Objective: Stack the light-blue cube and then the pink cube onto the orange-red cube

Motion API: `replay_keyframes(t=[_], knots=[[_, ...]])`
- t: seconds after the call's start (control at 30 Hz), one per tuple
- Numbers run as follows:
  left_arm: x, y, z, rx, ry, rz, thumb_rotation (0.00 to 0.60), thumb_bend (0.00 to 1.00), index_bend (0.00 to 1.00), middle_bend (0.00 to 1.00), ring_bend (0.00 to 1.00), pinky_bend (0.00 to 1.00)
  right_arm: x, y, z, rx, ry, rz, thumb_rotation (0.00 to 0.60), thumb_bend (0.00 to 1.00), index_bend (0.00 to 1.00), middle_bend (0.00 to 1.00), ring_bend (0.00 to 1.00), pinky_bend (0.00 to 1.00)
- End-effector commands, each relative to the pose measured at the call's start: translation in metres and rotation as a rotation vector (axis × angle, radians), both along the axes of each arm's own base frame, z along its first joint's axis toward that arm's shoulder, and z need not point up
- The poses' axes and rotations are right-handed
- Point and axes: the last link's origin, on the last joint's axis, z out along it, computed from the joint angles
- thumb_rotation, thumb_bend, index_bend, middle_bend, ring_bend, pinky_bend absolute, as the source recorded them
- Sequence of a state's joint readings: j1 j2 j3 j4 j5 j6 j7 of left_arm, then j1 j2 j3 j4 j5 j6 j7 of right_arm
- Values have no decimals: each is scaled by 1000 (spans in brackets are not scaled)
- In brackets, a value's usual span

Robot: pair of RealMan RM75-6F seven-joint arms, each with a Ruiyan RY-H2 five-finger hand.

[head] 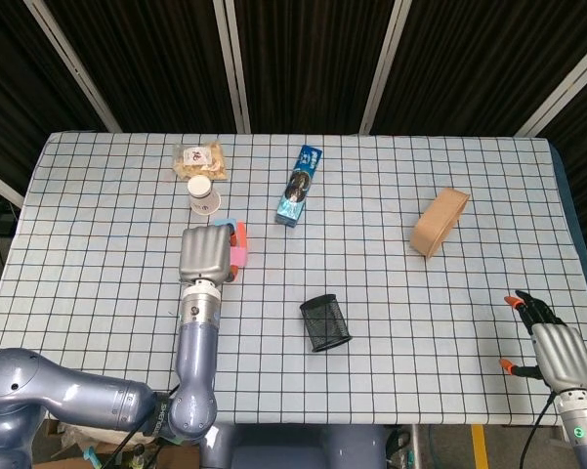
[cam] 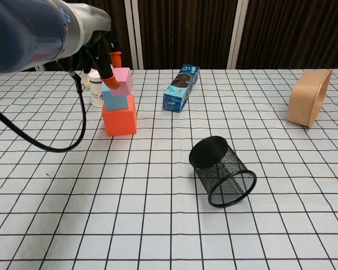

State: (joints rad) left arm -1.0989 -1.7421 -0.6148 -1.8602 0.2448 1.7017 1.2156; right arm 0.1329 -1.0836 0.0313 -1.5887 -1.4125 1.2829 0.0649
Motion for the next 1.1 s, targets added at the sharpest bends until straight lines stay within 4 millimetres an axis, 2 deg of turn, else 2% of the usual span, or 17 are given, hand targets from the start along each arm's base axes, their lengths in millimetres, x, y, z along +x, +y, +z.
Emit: replay_keyframes(t=[0.03,0.47,0.7,1.1], knots=[[-1,11,5,34,-15,35,600,313,482,839,675,702,0,0,1,-2,-2,-1,600,138,174,106,135,347],[-3,31,14,95,-20,72,600,313,481,839,675,702,0,1,3,-9,-5,5,600,138,175,106,135,347],[-12,44,28,147,-43,133,600,314,485,839,675,702,0,2,4,-13,-8,9,600,137,175,106,135,347],[-22,56,18,131,-46,141,600,313,484,839,675,702,0,1,1,-13,2,12,600,137,175,106,135,348]])
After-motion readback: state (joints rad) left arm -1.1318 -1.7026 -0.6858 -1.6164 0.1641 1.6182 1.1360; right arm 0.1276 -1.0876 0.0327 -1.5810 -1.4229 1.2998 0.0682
